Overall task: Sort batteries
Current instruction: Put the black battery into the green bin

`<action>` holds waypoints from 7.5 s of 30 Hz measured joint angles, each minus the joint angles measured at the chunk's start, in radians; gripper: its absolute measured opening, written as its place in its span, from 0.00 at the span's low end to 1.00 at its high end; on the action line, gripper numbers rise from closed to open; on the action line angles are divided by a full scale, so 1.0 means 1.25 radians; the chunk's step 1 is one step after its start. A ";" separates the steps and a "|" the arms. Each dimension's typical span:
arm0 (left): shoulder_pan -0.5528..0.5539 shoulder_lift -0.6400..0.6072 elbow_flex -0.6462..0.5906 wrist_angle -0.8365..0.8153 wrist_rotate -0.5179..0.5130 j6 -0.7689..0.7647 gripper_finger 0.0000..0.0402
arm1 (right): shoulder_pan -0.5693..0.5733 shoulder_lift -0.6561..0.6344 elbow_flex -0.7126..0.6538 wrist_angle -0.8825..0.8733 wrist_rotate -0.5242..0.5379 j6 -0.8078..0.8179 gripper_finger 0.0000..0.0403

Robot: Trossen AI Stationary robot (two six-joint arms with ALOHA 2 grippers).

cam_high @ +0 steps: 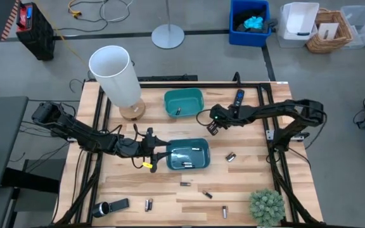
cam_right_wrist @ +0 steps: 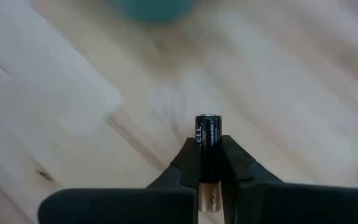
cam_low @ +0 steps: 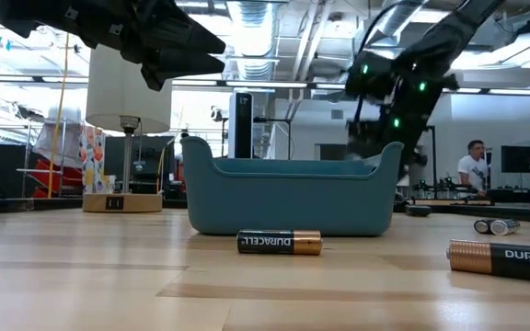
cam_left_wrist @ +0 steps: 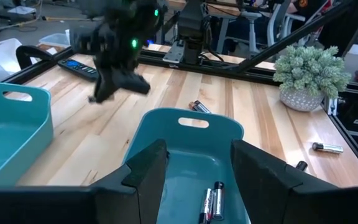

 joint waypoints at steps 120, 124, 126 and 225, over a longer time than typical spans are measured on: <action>-0.168 0.600 0.553 -0.506 0.047 -0.076 0.43 | 0.685 -0.326 -0.047 0.101 0.253 -0.002 0.54; -0.168 0.598 0.554 -0.498 0.030 -0.075 0.43 | 0.684 -0.326 -0.047 0.105 0.253 -0.007 0.54; -0.168 0.598 0.554 -0.502 0.031 -0.074 0.43 | 0.680 -0.326 -0.047 0.109 0.253 -0.012 0.54; 0.523 0.417 0.683 -0.713 0.286 0.326 0.09 | 0.652 -0.327 -0.048 0.064 0.285 -0.132 0.54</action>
